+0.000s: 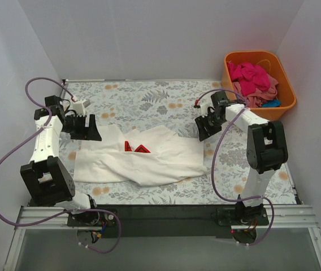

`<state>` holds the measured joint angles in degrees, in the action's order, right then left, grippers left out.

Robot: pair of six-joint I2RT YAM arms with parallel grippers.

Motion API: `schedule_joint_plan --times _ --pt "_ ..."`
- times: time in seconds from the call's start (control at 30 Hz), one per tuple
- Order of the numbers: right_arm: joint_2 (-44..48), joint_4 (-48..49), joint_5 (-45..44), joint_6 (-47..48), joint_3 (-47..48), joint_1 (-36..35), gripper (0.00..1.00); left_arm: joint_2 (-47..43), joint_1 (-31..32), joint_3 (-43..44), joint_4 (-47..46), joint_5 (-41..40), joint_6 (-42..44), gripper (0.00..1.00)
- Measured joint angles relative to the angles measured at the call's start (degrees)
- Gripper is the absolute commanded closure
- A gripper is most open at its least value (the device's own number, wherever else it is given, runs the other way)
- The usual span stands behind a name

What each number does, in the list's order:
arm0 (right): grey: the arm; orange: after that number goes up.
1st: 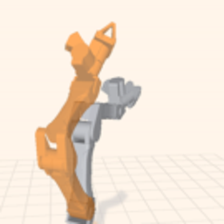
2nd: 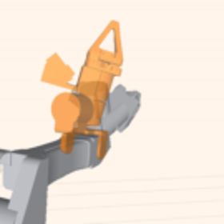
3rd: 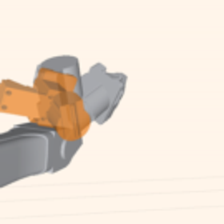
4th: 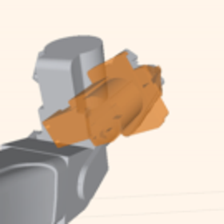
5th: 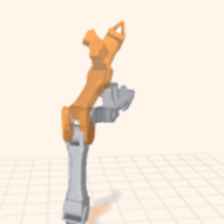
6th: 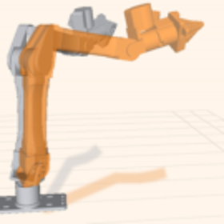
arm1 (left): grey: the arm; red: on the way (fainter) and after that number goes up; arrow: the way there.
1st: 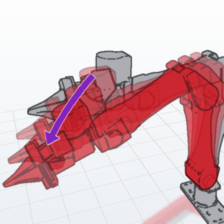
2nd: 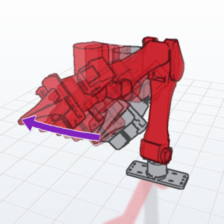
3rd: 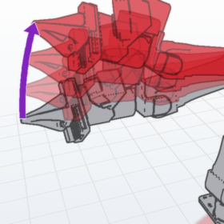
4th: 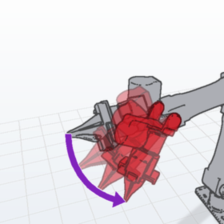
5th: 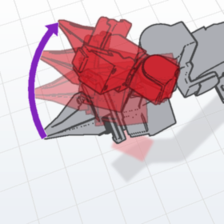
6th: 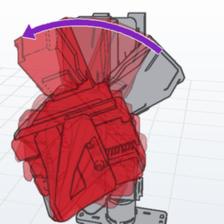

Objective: Fold and stack the t-shirts
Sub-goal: Flatten the tshirt out

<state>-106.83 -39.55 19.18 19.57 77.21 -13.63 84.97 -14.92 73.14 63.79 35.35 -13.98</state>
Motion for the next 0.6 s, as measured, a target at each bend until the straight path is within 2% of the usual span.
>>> schedule_joint_plan --times 0.33,0.43,0.47,0.57,0.6 --pt "0.3 9.9 -8.4 -4.8 -7.5 -5.1 0.43 0.2 -4.2 0.0 0.8 0.1 1.1 0.29" --pt "0.9 13.0 -11.3 -5.2 -8.9 -6.5 0.61 0.2 -5.0 -0.2 1.1 -0.5 1.4 0.28" --pt "1.1 13.9 -12.1 -5.2 -9.5 -6.8 0.74 0.2 -5.4 -0.3 1.3 -1.0 1.8 0.28" --pt "1.5 16.9 -13.0 -5.7 -10.8 -6.9 0.98 0.2 -8.4 -0.6 2.7 -3.4 4.2 0.29" --pt "1.7 17.4 -12.8 -5.9 -11.1 -6.9 0.99 0.3 -9.7 -0.8 3.2 -4.3 5.5 0.30"
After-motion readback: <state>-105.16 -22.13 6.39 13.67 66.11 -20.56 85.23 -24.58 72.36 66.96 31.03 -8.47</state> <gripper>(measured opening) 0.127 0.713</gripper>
